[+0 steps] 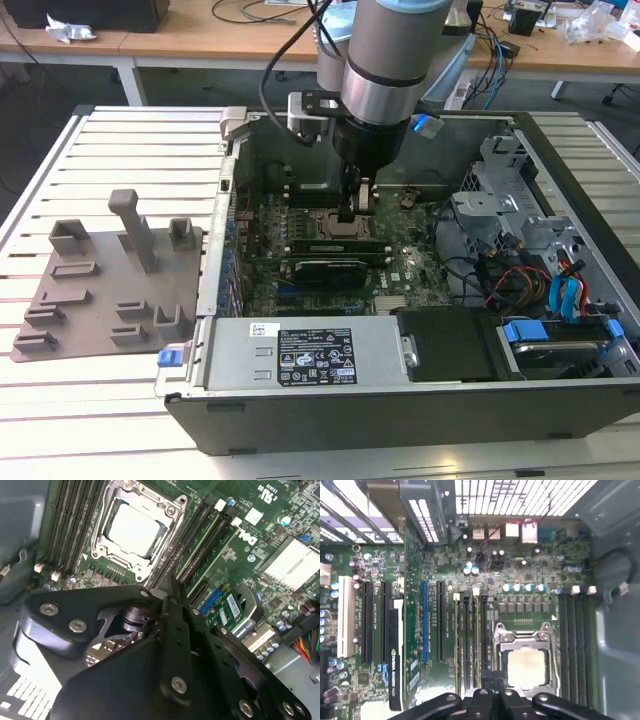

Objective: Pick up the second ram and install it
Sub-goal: 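Insert the second ram into the second slot, then press down the second ram until it locks into place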

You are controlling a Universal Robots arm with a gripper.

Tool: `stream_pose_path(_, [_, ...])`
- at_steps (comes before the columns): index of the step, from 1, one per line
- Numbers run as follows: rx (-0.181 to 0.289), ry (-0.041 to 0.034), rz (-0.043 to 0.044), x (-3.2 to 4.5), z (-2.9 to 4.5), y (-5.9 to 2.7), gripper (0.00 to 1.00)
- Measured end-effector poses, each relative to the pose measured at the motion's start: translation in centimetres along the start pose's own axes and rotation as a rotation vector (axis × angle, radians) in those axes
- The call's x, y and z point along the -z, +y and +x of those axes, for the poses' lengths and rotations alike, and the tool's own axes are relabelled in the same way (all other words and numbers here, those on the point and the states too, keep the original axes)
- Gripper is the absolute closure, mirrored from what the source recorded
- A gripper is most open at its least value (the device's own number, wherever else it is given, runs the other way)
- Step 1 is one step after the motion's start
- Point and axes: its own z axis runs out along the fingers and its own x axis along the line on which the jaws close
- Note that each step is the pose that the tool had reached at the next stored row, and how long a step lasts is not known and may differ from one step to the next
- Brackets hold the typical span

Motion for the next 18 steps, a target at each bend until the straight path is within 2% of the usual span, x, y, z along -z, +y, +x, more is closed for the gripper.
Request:
stream_pose_path(8, [0.000, 0.0002, -0.0001, 0.04, 0.00, -0.01, 0.90])
stream_pose_path(10, [0.000, 0.0031, -0.0001, 0.02, 0.00, -0.30, 0.90])
stream_pose_path(12, [0.000, 0.0037, -0.0015, -0.21, 0.00, -1.88, 0.90])
stream_pose_path(18, [0.000, 0.0037, -0.0034, -1.39, 0.42, -4.06, 0.90])
